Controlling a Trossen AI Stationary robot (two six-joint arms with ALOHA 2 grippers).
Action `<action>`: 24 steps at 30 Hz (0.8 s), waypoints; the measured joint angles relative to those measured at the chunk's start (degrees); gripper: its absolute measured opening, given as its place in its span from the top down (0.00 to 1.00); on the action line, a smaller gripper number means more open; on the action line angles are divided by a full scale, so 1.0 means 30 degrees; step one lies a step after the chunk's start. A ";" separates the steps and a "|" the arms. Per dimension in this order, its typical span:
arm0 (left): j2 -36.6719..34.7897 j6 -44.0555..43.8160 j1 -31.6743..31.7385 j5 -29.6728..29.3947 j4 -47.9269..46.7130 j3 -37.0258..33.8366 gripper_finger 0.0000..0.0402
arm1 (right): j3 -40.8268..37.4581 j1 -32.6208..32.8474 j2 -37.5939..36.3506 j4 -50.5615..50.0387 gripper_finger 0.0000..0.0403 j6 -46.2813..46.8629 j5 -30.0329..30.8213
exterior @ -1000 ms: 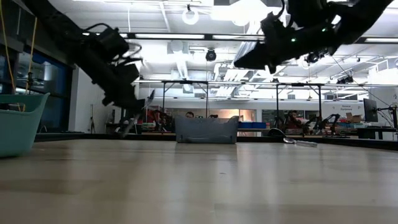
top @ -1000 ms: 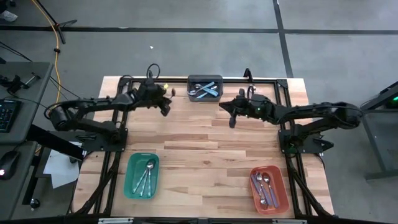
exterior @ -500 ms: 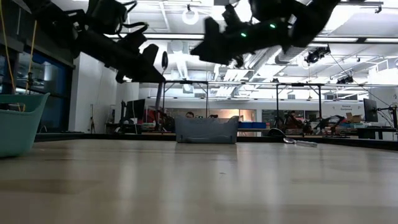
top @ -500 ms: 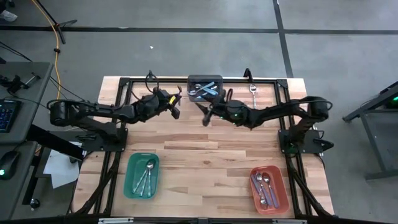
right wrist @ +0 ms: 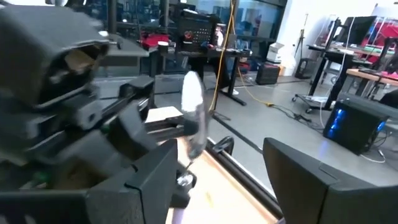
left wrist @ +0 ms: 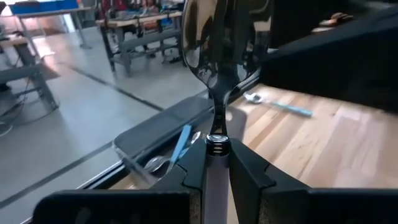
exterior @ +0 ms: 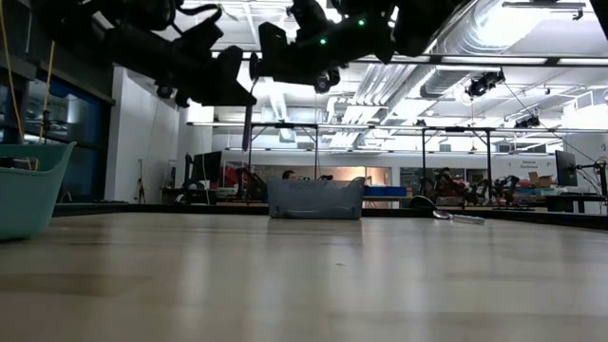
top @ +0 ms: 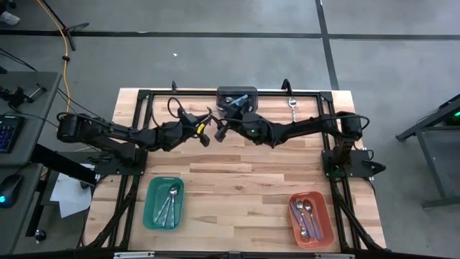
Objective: Sort silverware by color (type)
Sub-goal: Put the purple spoon into the orange bin
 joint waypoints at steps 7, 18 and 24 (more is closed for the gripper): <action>0.0000 0.0194 -0.0446 -0.0051 0.0571 0.0030 0.92 | 0.0155 -0.0179 0.0000 0.0078 0.45 -0.0172 -0.0116; 0.0032 0.0196 -0.0699 -0.0002 0.0620 0.0226 0.92 | 0.0155 -0.0609 0.0000 0.0286 0.71 -0.0152 -0.2214; 0.1217 0.0195 -0.0697 0.0065 0.0778 0.0615 0.92 | 0.0155 -0.0639 -0.0006 0.0540 0.85 -0.0176 -0.2625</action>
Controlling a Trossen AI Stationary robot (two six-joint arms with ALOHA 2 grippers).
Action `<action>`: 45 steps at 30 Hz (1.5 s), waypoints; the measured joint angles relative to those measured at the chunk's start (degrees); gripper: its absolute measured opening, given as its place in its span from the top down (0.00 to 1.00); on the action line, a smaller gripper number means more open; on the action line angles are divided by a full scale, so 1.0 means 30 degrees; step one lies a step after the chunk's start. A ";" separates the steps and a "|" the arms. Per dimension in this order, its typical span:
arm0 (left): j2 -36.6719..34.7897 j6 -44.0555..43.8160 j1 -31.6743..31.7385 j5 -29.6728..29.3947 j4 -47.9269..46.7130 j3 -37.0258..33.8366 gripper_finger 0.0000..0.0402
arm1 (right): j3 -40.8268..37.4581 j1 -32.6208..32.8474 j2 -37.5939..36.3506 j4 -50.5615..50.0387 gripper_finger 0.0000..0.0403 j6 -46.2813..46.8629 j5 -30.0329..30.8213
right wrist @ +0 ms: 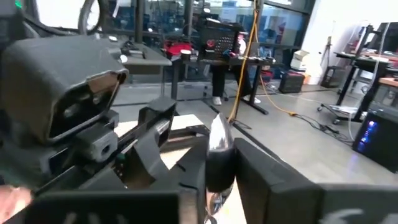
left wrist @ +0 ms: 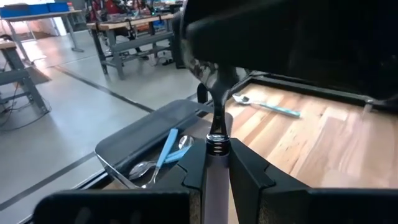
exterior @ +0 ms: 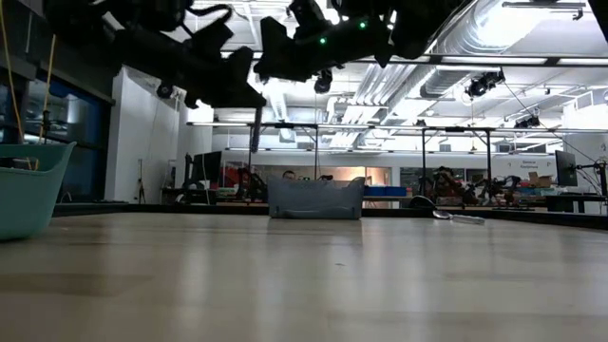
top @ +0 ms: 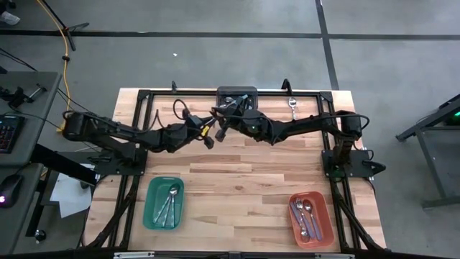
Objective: Sort silverware by color (type)
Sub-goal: Put the purple spoon into the orange bin
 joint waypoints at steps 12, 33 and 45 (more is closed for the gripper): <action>0.2137 0.0084 0.0044 -0.0281 0.0065 0.1097 0.92 | -0.0051 -0.0008 0.0006 -0.0792 0.99 -0.0533 0.0773; 0.2091 0.2559 0.1471 0.3954 0.0886 -0.0411 0.73 | 0.0000 0.0795 -0.7769 -1.6242 1.00 0.2012 0.0780; 0.2083 0.2462 0.2696 0.6499 0.3002 -0.1832 0.86 | -0.0007 0.8212 -1.2265 -2.9344 1.00 1.5944 -0.2868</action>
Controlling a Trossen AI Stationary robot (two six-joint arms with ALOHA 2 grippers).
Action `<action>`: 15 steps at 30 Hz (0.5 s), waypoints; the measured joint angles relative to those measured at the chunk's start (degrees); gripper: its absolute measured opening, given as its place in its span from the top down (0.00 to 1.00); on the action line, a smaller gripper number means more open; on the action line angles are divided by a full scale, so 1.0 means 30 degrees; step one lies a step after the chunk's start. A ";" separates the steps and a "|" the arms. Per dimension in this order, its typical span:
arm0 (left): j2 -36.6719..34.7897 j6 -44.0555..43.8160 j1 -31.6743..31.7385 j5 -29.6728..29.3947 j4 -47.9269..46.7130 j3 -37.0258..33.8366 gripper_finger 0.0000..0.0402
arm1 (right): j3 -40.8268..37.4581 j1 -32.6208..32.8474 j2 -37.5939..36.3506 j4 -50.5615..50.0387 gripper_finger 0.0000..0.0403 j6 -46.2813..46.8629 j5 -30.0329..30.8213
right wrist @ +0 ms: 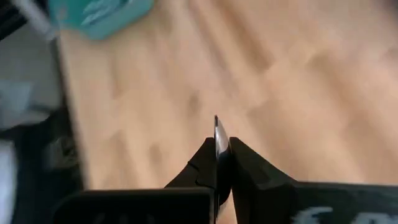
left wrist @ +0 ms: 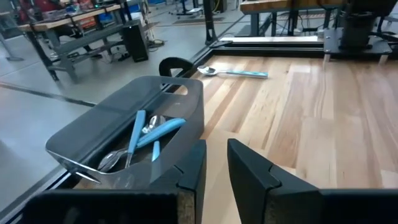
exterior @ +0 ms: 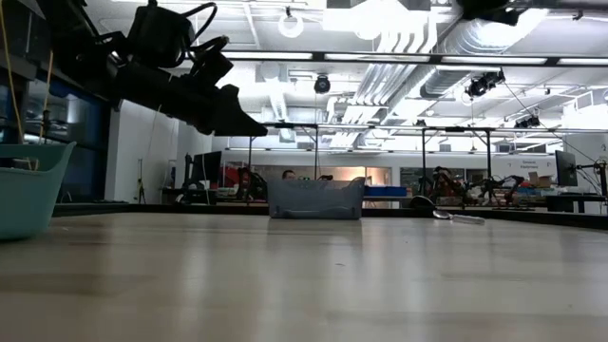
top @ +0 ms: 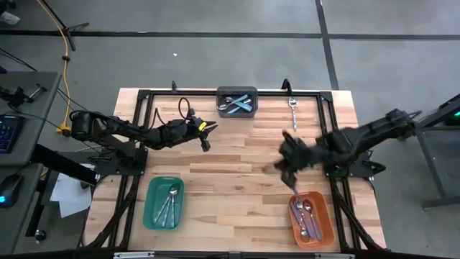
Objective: Sort silverware by color (type)
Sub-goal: Put the purple spoon into the orange bin
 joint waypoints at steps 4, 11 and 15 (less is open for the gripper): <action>0.0000 -0.0337 0.0000 -0.0003 -0.0001 0.0000 0.87 | 0.0000 0.4057 0.0025 -0.1170 1.00 0.4829 0.0555; 0.0000 -0.0603 -0.0036 -0.0007 -0.0007 0.0000 0.87 | -0.0034 0.9657 0.2348 -0.4406 1.00 1.4897 0.2730; 0.0000 -0.1022 -0.0044 0.0095 -0.0012 0.0000 0.87 | -0.0987 1.1307 0.3828 -0.4221 1.00 1.8523 0.1606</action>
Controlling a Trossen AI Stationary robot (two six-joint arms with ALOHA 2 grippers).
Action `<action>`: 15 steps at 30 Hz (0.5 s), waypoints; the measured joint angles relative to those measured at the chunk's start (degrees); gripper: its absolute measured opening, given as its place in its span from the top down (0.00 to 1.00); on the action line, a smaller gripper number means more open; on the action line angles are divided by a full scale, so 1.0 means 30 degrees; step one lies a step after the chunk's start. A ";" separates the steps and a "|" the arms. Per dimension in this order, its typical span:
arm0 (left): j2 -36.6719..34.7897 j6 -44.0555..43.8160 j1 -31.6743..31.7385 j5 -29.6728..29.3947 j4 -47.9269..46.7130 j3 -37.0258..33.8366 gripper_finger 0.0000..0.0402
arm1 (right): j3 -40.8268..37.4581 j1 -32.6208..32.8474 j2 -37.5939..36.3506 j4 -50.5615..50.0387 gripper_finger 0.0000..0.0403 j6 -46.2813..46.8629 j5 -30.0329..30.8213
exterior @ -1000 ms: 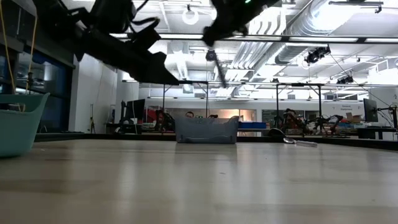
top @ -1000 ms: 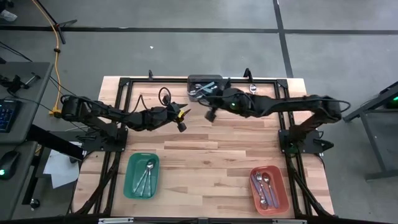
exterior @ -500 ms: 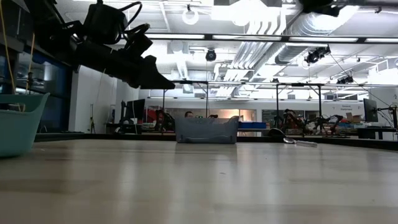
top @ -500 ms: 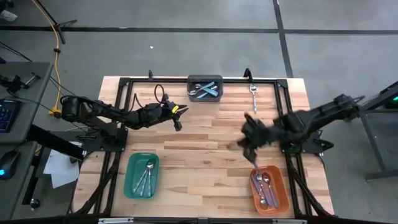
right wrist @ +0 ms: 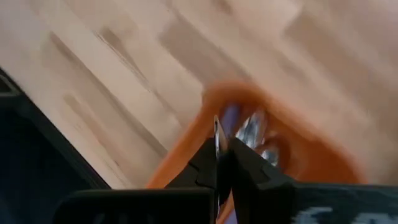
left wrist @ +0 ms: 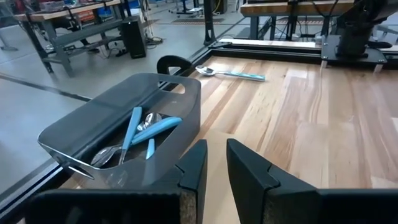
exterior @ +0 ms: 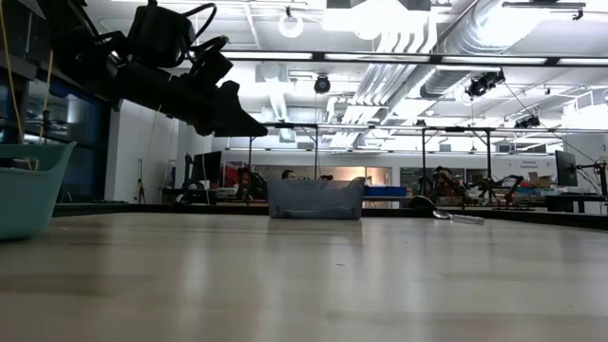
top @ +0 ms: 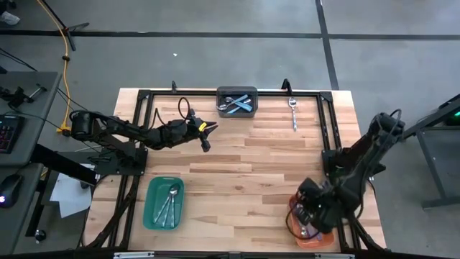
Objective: Sort silverware by color (type)
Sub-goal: Put the purple spoon into the orange bin
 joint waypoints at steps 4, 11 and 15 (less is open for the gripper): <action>0.0000 -0.0328 -0.0181 0.0004 -0.0015 0.0000 0.87 | -0.2217 0.0764 0.0631 0.2805 1.00 0.2311 -0.1448; -0.0007 -0.0317 -0.0806 0.0022 -0.0026 0.0000 0.87 | -0.5537 0.0822 0.0669 0.6091 1.00 0.3594 -0.2122; -0.0007 -0.0310 -0.0947 0.0022 -0.0026 0.0000 0.87 | -0.6421 0.0828 0.0665 0.6496 0.97 0.3681 -0.2931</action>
